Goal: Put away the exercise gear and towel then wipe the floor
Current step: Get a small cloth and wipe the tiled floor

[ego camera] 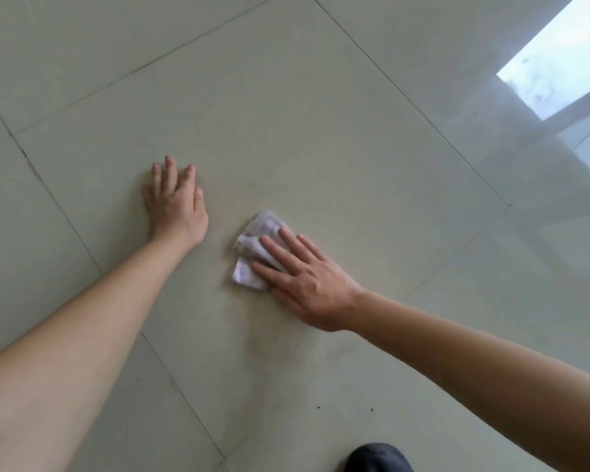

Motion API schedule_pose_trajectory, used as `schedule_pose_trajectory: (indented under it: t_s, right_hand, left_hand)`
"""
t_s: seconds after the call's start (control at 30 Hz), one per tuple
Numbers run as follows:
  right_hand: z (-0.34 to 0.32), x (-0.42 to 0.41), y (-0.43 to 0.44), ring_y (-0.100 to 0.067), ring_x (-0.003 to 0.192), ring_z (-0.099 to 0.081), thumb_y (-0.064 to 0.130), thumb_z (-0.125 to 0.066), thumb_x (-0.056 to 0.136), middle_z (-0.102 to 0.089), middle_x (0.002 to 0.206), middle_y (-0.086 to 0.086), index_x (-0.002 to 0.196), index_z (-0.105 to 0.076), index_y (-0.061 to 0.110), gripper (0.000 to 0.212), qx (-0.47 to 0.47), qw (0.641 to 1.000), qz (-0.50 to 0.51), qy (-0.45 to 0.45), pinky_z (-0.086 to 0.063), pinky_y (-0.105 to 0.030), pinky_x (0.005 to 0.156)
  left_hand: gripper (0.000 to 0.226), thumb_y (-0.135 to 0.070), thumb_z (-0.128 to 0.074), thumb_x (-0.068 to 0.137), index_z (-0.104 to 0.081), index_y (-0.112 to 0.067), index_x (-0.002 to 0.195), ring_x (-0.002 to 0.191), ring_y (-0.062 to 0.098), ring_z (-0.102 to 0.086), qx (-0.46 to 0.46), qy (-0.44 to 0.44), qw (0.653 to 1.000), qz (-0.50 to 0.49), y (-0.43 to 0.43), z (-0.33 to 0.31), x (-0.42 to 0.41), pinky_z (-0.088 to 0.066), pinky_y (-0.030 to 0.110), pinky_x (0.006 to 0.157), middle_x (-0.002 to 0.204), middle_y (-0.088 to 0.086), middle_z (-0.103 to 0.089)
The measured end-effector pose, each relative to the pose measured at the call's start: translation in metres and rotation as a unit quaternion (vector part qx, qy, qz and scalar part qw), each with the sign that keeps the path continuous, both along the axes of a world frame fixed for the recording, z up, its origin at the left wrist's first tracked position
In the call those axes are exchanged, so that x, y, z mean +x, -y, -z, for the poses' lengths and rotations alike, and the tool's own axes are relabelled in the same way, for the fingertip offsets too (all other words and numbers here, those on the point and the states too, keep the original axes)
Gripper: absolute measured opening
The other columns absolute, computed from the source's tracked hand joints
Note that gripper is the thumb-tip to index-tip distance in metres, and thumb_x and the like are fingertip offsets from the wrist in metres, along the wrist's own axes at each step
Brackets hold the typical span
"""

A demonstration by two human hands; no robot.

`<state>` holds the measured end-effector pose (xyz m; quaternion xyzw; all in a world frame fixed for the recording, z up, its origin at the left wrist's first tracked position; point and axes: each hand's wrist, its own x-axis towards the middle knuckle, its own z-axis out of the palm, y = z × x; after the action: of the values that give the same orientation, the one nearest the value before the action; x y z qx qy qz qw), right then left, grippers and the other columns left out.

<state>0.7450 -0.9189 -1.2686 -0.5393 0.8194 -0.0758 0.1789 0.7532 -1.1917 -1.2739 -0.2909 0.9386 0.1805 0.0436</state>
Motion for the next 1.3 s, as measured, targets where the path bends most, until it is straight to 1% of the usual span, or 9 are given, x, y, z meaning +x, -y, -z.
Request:
schedule_pose_trajectory:
  t_s: [0.13, 0.3, 0.43, 0.63, 0.77, 0.9, 1.07, 1.13, 1.3]
  right_hand:
    - [-0.001, -0.017, -0.015, -0.026, 0.155, -0.008, 0.040, -0.033, 0.107, -0.018, 0.166, -0.001, 0.156, -0.033, 0.029, 0.050, -0.013, 0.987, -0.161, -0.012, -0.008, -0.048, 0.125]
    - [-0.008, -0.111, -0.036, -0.025, 0.155, -0.005, 0.049, -0.023, 0.107, -0.009, 0.168, 0.001, 0.158, -0.022, 0.035, 0.053, 0.034, 0.990, 0.129, -0.048, -0.010, -0.048, 0.125]
    - [-0.006, -0.079, -0.042, -0.034, 0.154, -0.005, 0.045, -0.027, 0.107, -0.008, 0.168, -0.007, 0.158, -0.025, 0.029, 0.054, 0.025, 0.961, 0.273, -0.027, -0.011, -0.048, 0.124]
    - [-0.001, 0.097, -0.058, -0.038, 0.153, 0.000, 0.037, -0.038, 0.104, -0.011, 0.167, -0.011, 0.159, -0.024, 0.022, 0.059, -0.008, 1.000, 0.008, -0.002, -0.003, -0.051, 0.125]
    - [-0.003, 0.080, -0.087, -0.028, 0.155, -0.004, 0.039, -0.038, 0.106, -0.013, 0.167, -0.004, 0.158, -0.025, 0.025, 0.055, -0.015, 0.983, -0.183, -0.025, -0.006, -0.048, 0.125]
    - [-0.002, -0.012, -0.116, -0.025, 0.155, -0.009, 0.043, -0.033, 0.107, -0.018, 0.166, -0.002, 0.157, -0.029, 0.029, 0.052, 0.007, 0.997, 0.022, -0.074, -0.009, -0.048, 0.125]
    - [-0.013, -0.046, -0.135, -0.025, 0.155, -0.002, 0.047, -0.026, 0.107, -0.008, 0.168, 0.000, 0.158, -0.022, 0.033, 0.053, 0.038, 0.946, 0.319, -0.048, -0.008, -0.046, 0.125]
    - [-0.013, -0.018, -0.123, -0.030, 0.155, 0.001, 0.047, -0.022, 0.106, -0.005, 0.168, -0.006, 0.159, -0.022, 0.028, 0.056, 0.030, 0.933, 0.359, -0.025, -0.007, -0.047, 0.125]
    - [-0.006, 0.044, -0.119, -0.029, 0.155, -0.002, 0.039, -0.033, 0.108, -0.014, 0.167, -0.006, 0.157, -0.029, 0.027, 0.051, -0.007, 0.998, 0.059, -0.004, -0.003, -0.044, 0.126]
  left_hand:
    - [0.054, -0.029, -0.032, 0.099, -0.037, -0.013, 0.150, 0.150, 0.034, -0.012, -0.032, -0.049, 0.998, 0.035, -0.037, 0.002, 0.045, -0.006, 0.052, 0.119, 0.162, 0.016, -0.017]
    - [0.056, -0.035, -0.029, 0.099, -0.036, -0.014, 0.151, 0.149, 0.034, -0.017, -0.047, -0.028, 0.996, 0.069, -0.056, 0.015, 0.083, -0.010, 0.054, 0.118, 0.161, 0.016, -0.020]
    - [0.059, -0.038, -0.024, 0.099, -0.029, -0.015, 0.154, 0.151, 0.032, -0.010, -0.043, -0.008, 0.997, 0.058, -0.061, 0.016, 0.084, -0.003, 0.051, 0.120, 0.163, 0.015, -0.014]
    - [0.061, -0.040, -0.024, 0.099, -0.025, -0.016, 0.155, 0.151, 0.033, -0.010, -0.063, 0.003, 0.996, 0.055, -0.065, 0.014, 0.086, -0.002, 0.052, 0.119, 0.163, 0.015, -0.013]
    - [0.061, -0.040, -0.023, 0.099, -0.025, -0.015, 0.155, 0.151, 0.033, -0.008, -0.062, 0.000, 0.997, 0.053, -0.065, 0.014, 0.085, -0.002, 0.053, 0.120, 0.163, 0.014, -0.012]
    - [0.063, -0.041, -0.023, 0.098, -0.026, -0.014, 0.155, 0.151, 0.034, -0.008, -0.063, 0.003, 0.997, 0.047, -0.065, 0.013, 0.083, -0.002, 0.053, 0.119, 0.163, 0.015, -0.013]
    - [0.057, -0.033, -0.039, 0.101, -0.028, -0.016, 0.154, 0.151, 0.033, -0.007, -0.046, 0.003, 0.998, 0.030, -0.084, 0.005, 0.071, -0.004, 0.058, 0.118, 0.164, 0.012, -0.009]
    - [0.057, -0.035, -0.038, 0.100, -0.029, -0.016, 0.154, 0.151, 0.034, -0.007, -0.040, -0.017, 0.997, 0.063, -0.098, 0.002, 0.062, -0.005, 0.061, 0.117, 0.164, 0.013, -0.009]
    - [0.061, -0.040, -0.031, 0.097, -0.030, -0.017, 0.153, 0.150, 0.036, -0.008, -0.039, -0.052, 0.989, 0.130, -0.133, -0.003, 0.020, -0.005, 0.065, 0.114, 0.163, 0.015, -0.012]
